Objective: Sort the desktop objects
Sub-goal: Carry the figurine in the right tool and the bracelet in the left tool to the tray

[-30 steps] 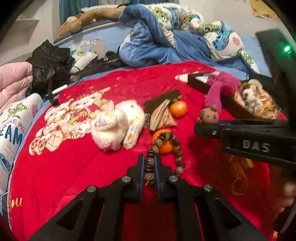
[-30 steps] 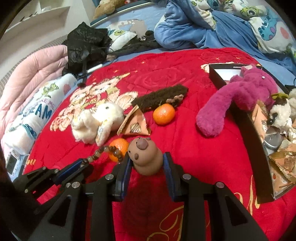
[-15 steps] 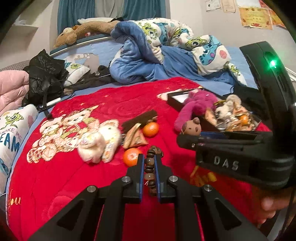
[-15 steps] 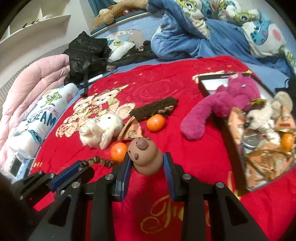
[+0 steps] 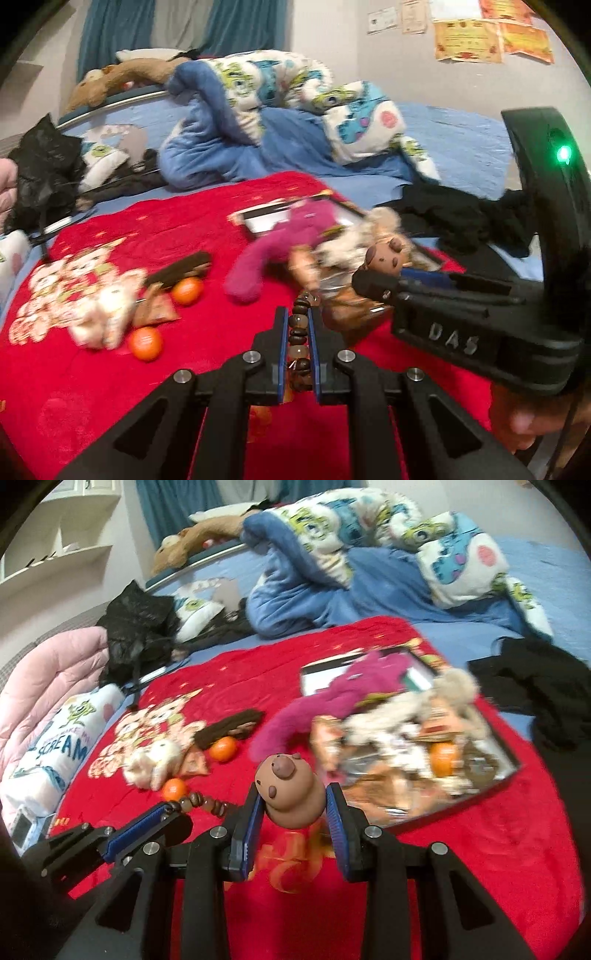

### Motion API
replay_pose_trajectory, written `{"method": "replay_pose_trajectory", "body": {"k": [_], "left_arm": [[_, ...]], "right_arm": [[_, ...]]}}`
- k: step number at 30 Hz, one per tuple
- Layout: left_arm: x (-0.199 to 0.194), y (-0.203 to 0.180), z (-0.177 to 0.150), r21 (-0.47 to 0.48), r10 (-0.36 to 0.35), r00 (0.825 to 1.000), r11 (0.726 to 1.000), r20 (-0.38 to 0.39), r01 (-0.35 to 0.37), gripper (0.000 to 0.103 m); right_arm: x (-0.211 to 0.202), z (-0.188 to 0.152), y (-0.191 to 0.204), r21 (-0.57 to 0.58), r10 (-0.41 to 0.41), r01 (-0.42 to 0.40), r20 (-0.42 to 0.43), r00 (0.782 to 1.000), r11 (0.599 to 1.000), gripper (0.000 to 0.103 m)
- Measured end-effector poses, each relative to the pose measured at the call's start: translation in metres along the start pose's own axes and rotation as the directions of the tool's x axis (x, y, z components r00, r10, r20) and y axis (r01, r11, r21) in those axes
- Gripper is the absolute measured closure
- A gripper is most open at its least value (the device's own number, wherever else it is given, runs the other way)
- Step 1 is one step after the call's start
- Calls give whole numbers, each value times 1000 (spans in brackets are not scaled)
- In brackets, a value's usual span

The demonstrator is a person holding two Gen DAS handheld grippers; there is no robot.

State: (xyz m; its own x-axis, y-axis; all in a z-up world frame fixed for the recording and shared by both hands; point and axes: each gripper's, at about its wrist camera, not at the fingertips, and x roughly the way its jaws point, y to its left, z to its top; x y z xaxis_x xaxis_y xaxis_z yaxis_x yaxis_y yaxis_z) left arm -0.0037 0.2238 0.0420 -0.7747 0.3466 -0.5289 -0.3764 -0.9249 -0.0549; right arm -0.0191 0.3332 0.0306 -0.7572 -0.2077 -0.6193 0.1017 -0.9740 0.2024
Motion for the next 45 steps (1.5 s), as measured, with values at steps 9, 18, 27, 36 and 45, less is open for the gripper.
{"method": "replay_pose_trajectory", "body": {"k": [9, 18, 27, 36, 45], "left_arm": [[9, -57, 15, 20, -121, 992, 993, 46, 120, 92], [7, -65, 15, 38, -84, 989, 996, 120, 80, 92], [22, -57, 32, 18, -53, 987, 999, 149, 51, 92], [37, -56, 50, 20, -60, 986, 998, 158, 58, 92], [71, -35, 65, -10, -41, 991, 999, 127, 43, 92]], "right_arm": [[-36, -11, -72, 105, -86, 80, 50, 995, 991, 71], [-38, -26, -94, 91, -118, 114, 44, 992, 989, 71], [-23, -16, -93, 112, -83, 77, 54, 995, 991, 71], [0, 1, -84, 122, -63, 55, 67, 996, 991, 71], [11, 21, -93, 215, -36, 13, 105, 994, 977, 71]]}}
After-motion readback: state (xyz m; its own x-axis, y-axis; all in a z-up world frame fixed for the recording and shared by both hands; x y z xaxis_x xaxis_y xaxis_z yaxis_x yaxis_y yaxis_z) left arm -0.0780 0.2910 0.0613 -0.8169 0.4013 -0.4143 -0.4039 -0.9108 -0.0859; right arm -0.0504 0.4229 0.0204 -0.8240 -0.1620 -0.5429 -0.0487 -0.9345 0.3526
